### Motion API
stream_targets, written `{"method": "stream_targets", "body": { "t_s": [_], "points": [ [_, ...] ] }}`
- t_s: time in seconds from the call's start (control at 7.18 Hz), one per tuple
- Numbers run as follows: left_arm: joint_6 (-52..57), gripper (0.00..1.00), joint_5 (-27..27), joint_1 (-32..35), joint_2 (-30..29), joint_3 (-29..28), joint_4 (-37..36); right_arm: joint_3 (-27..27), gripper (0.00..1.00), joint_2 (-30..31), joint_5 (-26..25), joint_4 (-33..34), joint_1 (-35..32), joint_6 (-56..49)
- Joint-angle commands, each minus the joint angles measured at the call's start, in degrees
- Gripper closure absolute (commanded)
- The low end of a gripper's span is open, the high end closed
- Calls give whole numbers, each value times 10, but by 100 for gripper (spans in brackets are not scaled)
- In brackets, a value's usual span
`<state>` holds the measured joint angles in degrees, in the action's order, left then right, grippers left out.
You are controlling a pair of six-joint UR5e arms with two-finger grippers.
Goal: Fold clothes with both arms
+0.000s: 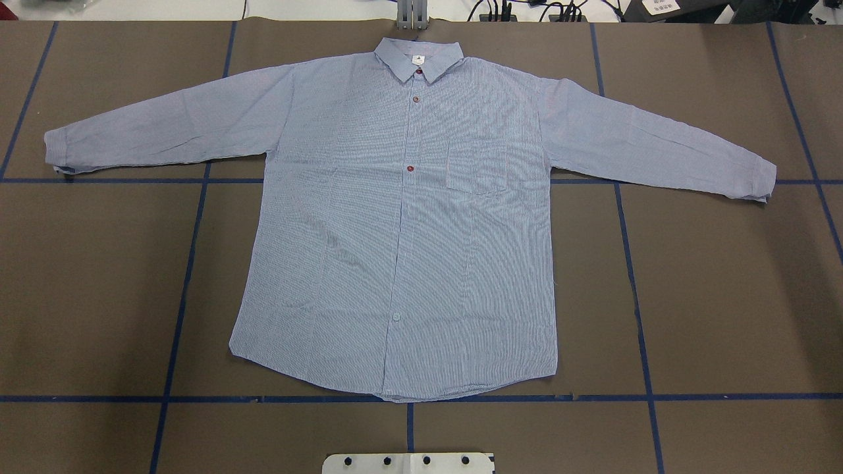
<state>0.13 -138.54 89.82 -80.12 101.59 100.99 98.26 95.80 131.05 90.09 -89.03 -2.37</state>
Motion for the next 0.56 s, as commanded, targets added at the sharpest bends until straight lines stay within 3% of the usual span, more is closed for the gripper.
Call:
{"method": "stream_targets", "body": {
  "t_s": [0.0, 0.42],
  "points": [
    [0, 0, 11, 0, -4, 6, 1, 2, 0, 0, 2, 0, 0, 1],
    [-2, 0, 13, 0, -4, 18, 53, 8, 0, -1, 3, -1, 0, 1]
  ]
}}
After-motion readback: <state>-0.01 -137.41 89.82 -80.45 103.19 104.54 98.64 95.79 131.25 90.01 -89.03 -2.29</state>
